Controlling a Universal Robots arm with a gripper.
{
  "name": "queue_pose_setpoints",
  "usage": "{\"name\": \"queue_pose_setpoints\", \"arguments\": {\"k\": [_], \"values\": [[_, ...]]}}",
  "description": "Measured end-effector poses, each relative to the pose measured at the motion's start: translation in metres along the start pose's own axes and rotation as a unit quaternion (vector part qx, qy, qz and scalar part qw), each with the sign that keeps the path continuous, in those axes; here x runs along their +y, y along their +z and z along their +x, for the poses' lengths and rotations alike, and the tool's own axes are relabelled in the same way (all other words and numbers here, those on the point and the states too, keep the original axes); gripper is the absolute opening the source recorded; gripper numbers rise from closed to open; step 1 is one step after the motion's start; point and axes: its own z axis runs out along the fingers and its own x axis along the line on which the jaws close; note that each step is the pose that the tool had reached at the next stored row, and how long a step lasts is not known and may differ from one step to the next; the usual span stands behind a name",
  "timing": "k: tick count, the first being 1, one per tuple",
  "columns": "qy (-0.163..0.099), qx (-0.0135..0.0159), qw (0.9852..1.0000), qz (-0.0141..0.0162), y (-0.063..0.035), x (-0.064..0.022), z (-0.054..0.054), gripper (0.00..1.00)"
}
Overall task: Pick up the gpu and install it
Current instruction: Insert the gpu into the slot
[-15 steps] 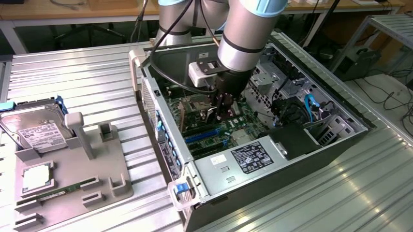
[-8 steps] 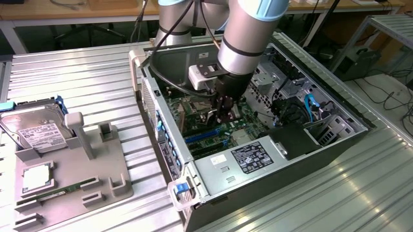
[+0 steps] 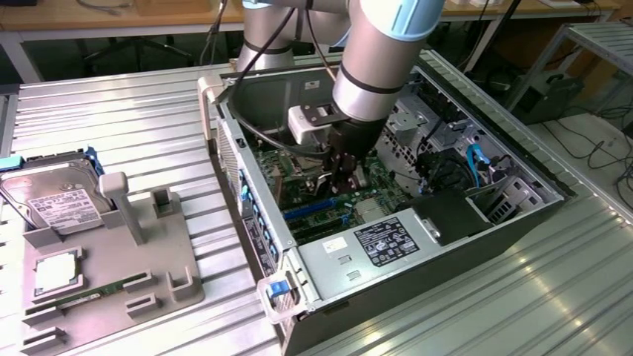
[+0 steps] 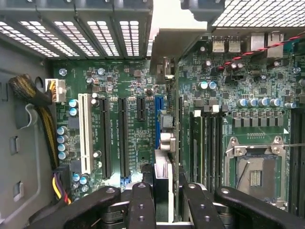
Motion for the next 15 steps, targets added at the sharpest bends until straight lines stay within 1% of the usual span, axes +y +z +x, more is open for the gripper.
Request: {"name": "queue_pose_setpoints", "arguments": {"k": [2, 5, 15], "values": [[0.0, -0.0002, 1.0, 0.0001, 0.0011, 0.0006, 0.001, 0.28], [0.0, -0.0002, 1.0, 0.0001, 0.0023, 0.0056, 0.002, 0.28], [0.0, -0.0002, 1.0, 0.0001, 0.0048, 0.0123, 0.004, 0.28]]}}
